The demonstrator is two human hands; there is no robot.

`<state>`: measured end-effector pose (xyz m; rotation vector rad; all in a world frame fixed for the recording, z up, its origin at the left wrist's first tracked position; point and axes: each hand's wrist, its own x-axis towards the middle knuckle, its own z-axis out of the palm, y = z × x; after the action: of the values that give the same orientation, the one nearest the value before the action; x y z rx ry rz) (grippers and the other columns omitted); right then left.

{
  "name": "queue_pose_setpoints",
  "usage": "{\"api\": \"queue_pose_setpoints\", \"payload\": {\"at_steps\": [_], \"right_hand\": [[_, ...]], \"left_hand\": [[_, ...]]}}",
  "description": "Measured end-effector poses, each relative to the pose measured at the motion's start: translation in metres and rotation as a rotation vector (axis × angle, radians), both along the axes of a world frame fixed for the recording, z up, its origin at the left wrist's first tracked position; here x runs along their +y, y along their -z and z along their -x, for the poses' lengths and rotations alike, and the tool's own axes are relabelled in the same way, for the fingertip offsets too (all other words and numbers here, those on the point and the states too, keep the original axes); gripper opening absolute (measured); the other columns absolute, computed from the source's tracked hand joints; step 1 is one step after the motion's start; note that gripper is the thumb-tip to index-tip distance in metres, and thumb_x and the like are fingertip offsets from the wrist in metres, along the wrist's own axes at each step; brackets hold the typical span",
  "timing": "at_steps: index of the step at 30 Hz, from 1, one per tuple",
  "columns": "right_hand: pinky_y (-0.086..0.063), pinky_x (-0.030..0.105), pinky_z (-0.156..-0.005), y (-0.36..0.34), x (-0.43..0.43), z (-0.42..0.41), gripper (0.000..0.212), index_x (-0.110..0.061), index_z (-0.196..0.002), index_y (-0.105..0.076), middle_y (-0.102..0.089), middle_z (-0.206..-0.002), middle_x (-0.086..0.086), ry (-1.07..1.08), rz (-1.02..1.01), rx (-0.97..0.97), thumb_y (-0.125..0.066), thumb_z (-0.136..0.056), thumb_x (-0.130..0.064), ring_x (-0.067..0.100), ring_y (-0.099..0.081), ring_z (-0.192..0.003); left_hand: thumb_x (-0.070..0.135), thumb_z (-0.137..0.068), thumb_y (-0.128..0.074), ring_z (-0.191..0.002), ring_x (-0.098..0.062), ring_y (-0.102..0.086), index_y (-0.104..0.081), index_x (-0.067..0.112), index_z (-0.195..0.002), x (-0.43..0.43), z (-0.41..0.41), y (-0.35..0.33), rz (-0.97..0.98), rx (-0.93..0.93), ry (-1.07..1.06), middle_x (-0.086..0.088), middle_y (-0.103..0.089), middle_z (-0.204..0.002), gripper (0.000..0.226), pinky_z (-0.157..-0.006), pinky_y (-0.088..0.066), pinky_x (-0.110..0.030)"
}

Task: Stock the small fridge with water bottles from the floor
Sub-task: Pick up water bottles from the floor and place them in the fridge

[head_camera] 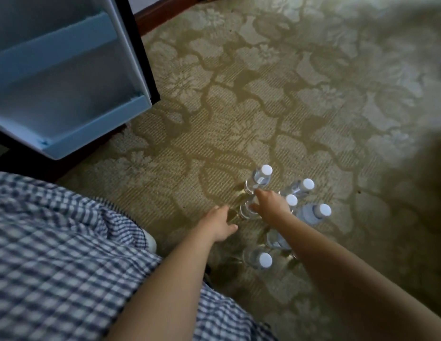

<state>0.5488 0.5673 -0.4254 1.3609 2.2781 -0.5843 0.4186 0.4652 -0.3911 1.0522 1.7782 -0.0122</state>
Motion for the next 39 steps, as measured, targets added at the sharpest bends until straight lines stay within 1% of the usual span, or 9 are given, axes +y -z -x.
{"api": "queue_pose_setpoints", "payload": {"at_steps": [7,12,16,22,26,30,33,36,39], "right_hand": [[-0.041,0.032,-0.065,-0.051,0.009,0.013,0.033,-0.017,-0.115,-0.051,-0.066,-0.101,0.008,-0.085,-0.086,0.158,-0.053,-0.091,-0.039,0.03,-0.062,-0.092],[-0.033,0.027,-0.06,-0.128,0.013,0.038,0.028,-0.012,-0.1,-0.056,-0.047,-0.061,-0.01,-0.194,-0.109,0.402,-0.057,-0.089,-0.038,0.019,-0.051,-0.067],[-0.031,0.024,-0.052,-0.179,0.01,0.069,0.026,-0.01,-0.091,-0.055,-0.049,-0.062,-0.003,-0.354,-0.165,0.491,-0.058,-0.089,-0.035,0.021,-0.051,-0.063],[-0.034,0.025,-0.054,-0.24,0.006,0.115,0.03,-0.013,-0.083,-0.055,-0.051,-0.062,-0.005,-0.431,-0.238,0.656,-0.058,-0.083,-0.042,0.013,-0.048,-0.057],[-0.043,0.036,-0.057,-0.27,-0.004,0.15,0.035,-0.011,-0.085,-0.058,-0.06,-0.067,0.006,-0.492,-0.239,0.737,-0.055,-0.081,-0.045,0.021,-0.054,-0.06],[-0.038,0.024,-0.053,-0.296,-0.022,0.198,0.015,-0.035,-0.076,-0.049,-0.053,-0.061,-0.007,-0.573,-0.246,0.852,-0.061,-0.085,-0.039,0.009,-0.048,-0.055],[-0.038,0.032,-0.054,-0.315,-0.038,0.242,0.026,-0.013,-0.08,-0.055,-0.052,-0.063,-0.002,-0.668,-0.268,0.882,-0.06,-0.085,-0.038,0.012,-0.046,-0.055],[-0.038,0.033,-0.058,-0.337,-0.055,0.288,0.03,-0.009,-0.087,-0.058,-0.056,-0.068,0.002,-0.795,-0.31,0.901,-0.059,-0.086,-0.04,0.017,-0.049,-0.06],[-0.039,0.037,-0.062,-0.351,-0.077,0.334,0.035,-0.006,-0.091,-0.058,-0.056,-0.071,0.006,-0.904,-0.35,0.915,-0.058,-0.087,-0.041,0.024,-0.052,-0.068]], "left_hand": [[0.03,-0.089,-0.059,-0.144,-0.029,-0.022,-0.012,0.014,-0.151,-0.001,0.006,-0.004,-0.052,-0.024,-0.067,-0.01,-0.02,-0.157,0.079,-0.117,-0.025,-0.041],[0.034,-0.068,-0.074,-0.123,-0.024,-0.052,-0.028,0.027,-0.141,0.006,0.015,-0.023,-0.293,-0.161,-0.269,0.0,-0.051,-0.136,0.086,-0.102,-0.044,-0.043],[0.018,-0.075,-0.074,-0.098,-0.012,-0.062,-0.051,0.014,-0.119,0.011,0.029,-0.055,-0.571,-0.268,-0.48,0.004,-0.064,-0.109,0.049,-0.089,-0.052,-0.028],[0.023,-0.077,-0.075,-0.078,-0.003,-0.061,-0.054,0.013,-0.107,-0.001,0.074,-0.119,-0.804,-0.249,-0.558,0.01,-0.063,-0.09,0.038,-0.065,-0.047,-0.007],[0.04,-0.07,-0.078,-0.092,-0.008,-0.065,-0.058,0.023,-0.114,-0.022,0.126,-0.161,-0.821,-0.074,-0.395,0.009,-0.068,-0.104,0.051,-0.08,-0.057,-0.03],[0.05,-0.063,-0.077,-0.094,-0.01,-0.066,-0.062,0.028,-0.11,-0.051,0.178,-0.199,-0.867,0.129,-0.387,0.01,-0.07,-0.103,0.054,-0.084,-0.055,-0.04],[0.062,-0.055,-0.071,-0.095,-0.01,-0.066,-0.063,0.031,-0.108,-0.073,0.212,-0.216,-0.936,0.237,-0.468,0.011,-0.07,-0.103,0.061,-0.085,-0.054,-0.042],[0.065,-0.052,-0.069,-0.095,-0.01,-0.065,-0.063,0.029,-0.111,-0.092,0.241,-0.228,-0.981,0.263,-0.603,0.01,-0.07,-0.102,0.069,-0.085,-0.055,-0.042],[0.058,-0.059,-0.074,-0.092,-0.013,-0.066,-0.062,0.025,-0.109,-0.114,0.271,-0.238,-1.013,0.306,-0.694,0.008,-0.07,-0.101,0.062,-0.084,-0.055,-0.043]]}}
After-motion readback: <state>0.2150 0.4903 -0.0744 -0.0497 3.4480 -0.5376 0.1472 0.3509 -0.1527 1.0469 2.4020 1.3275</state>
